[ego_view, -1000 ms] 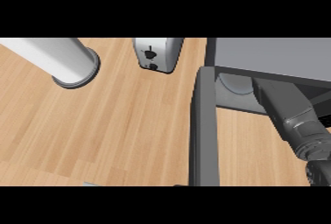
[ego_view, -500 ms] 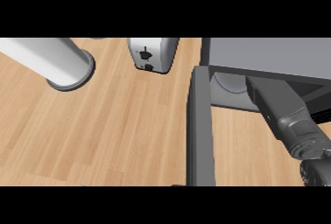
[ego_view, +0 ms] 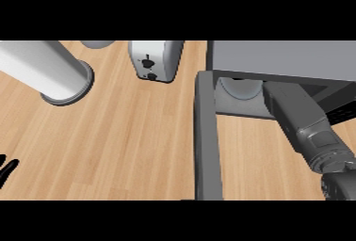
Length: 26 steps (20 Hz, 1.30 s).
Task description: Pick up the milk, place it into the microwave and close the microwave
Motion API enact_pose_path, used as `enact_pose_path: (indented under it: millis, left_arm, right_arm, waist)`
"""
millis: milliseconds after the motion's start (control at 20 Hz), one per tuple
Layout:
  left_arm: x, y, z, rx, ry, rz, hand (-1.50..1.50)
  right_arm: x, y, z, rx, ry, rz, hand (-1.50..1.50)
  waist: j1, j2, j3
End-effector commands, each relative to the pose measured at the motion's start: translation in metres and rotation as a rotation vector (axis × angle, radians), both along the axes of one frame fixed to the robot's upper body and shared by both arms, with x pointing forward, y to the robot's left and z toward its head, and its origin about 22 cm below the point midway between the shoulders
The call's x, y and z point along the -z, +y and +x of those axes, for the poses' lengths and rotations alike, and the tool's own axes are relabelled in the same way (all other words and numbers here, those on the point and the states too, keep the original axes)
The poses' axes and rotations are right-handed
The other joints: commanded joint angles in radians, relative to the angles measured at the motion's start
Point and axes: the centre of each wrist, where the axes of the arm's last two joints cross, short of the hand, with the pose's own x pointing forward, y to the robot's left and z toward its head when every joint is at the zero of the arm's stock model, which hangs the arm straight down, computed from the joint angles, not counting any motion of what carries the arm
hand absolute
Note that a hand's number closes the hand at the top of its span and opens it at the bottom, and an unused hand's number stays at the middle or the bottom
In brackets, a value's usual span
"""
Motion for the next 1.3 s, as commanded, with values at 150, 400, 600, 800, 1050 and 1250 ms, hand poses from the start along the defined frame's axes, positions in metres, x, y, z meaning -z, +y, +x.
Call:
enact_pose_path:
  millis: [150,400,600,800,1050,1250]
  left_arm:
    - [0.022,-0.02,0.007,0.143,0.037,-0.02,-1.5]
    - [0.034,-0.045,0.027,0.263,0.081,0.037,-1.5]
    - [0.035,-0.05,0.032,0.256,0.082,0.092,-1.5]
    - [0.055,-0.071,0.04,0.269,0.093,0.096,-1.5]
    - [0.056,-0.078,0.054,0.285,0.063,0.14,-1.5]
    - [0.065,-0.095,0.062,0.295,0.067,0.153,1.5]
  right_arm:
    - [0.002,-0.014,-0.002,-0.204,0.021,0.155,-1.5]
    - [0.028,0.019,-0.013,-0.311,0.034,0.337,-1.5]
    - [0.077,-0.005,-0.044,-0.374,0.064,0.449,-1.5]
    - [0.101,0.005,-0.061,-0.407,0.09,0.501,-1.5]
    - [0.137,0.016,-0.094,-0.397,0.14,0.494,-1.5]
    - [0.176,-0.019,-0.141,-0.343,0.191,0.432,-1.5]
  waist:
    - [-0.053,-0.037,-0.018]
    - [-0.078,-0.044,-0.018]
    - [-0.108,-0.059,-0.019]
    - [-0.129,-0.071,-0.021]
    - [-0.14,-0.076,-0.022]
    - [-0.151,-0.077,-0.022]
